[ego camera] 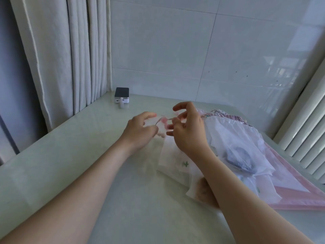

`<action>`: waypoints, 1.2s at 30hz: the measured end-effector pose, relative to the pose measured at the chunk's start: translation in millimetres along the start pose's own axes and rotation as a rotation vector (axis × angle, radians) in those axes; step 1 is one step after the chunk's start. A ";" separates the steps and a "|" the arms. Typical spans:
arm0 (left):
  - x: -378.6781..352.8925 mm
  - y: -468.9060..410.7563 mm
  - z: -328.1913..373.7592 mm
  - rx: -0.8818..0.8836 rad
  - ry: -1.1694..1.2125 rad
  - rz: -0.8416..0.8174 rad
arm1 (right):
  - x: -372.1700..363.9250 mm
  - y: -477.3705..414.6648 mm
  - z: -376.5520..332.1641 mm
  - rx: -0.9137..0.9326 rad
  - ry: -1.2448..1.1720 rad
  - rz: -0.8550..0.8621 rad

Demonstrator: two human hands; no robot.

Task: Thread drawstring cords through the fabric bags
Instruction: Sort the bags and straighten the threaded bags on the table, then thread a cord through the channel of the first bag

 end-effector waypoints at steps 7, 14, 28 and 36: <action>-0.8 -7.6 -7.7 -0.059 0.041 0.045 | 6.9 -4.6 3.4 -0.114 -0.343 0.068; 34.6 -11.8 -52.5 0.284 0.249 0.401 | -16.7 -6.3 21.9 -0.213 -0.029 -0.081; 89.4 -27.9 -106.7 0.437 -0.069 0.646 | -121.8 -23.3 36.8 -0.150 0.377 -0.386; 71.3 -28.5 -95.4 0.403 -0.578 0.282 | -127.3 -17.9 50.3 -0.107 0.437 -0.358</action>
Point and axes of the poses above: each hand's wrist, its own y-axis away from the middle knuckle, its own x-axis out of the back of the hand, z = x × y, the point moved 7 cm from there along -y, towards the middle knuckle, and after that the axes turned 10 degrees about -y, right-handed, at the moved point
